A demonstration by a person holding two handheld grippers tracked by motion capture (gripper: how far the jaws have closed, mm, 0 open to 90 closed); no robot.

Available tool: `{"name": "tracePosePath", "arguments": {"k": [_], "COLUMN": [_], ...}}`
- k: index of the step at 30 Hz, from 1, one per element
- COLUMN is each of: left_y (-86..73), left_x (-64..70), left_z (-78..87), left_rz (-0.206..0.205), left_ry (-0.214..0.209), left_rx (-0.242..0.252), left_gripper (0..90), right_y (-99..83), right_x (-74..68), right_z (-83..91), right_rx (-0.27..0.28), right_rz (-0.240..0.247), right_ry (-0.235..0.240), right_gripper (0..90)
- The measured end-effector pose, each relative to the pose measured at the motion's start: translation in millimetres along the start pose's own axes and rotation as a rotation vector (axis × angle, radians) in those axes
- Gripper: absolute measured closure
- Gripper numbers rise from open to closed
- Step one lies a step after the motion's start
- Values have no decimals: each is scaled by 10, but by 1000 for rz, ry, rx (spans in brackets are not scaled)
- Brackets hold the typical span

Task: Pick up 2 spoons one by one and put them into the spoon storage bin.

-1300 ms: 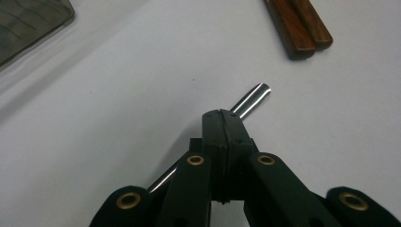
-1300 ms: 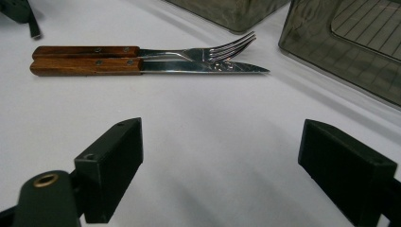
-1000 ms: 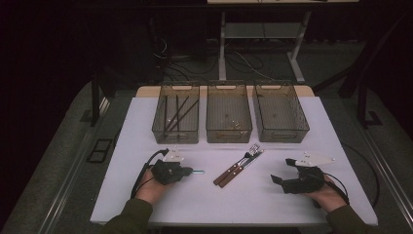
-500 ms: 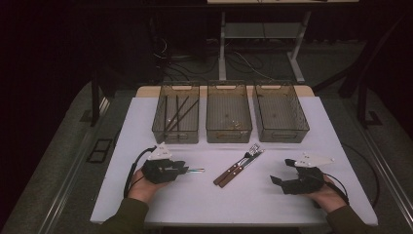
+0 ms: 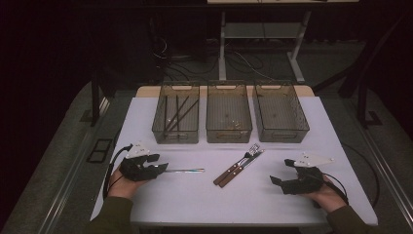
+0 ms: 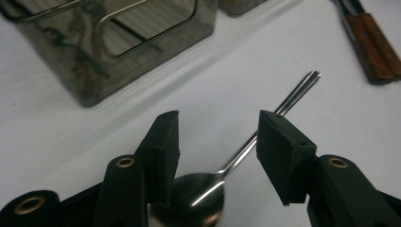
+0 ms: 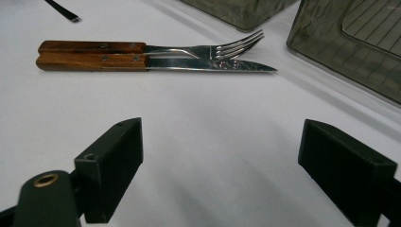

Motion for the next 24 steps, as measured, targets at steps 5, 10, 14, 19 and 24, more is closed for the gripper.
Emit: {"name": "tracePosePath", "arguments": {"k": [5,10,14,19,24], "left_y": [-92,-158,-212,-251,-275], "left_x": [-85,-138,-162,-172,-163], "left_z": [23,34,11,-19,-30], "left_rz": [33,71,83,97,91], "left_ry": [35,50,45,38,29], "left_rx": [-37,-61,-83,-104,-115], "left_gripper": [455,440,438,453,468], "right_y": [-4,-6,-7,-10,-12], "right_x": [-2,-3,-4,-9,-11], "right_z": [-1,-2,-7,-10,-11], "right_rx": [-4,-6,-7,-11,-12], "right_rz": [1,2,7,9,11], "right_ry": [-2,-4,-4,-3,-2], "right_gripper": [144,144,144,144,144]}}
Point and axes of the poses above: each handheld gripper's, and its own axes: z roughly backward along the jaws, y roughly out of its top, x roughly to its right, the point moved 5 cm from there along -z, roughly forward along the jaws, and after that the axes turned 3 degrees about x, right-handed, at the moved point
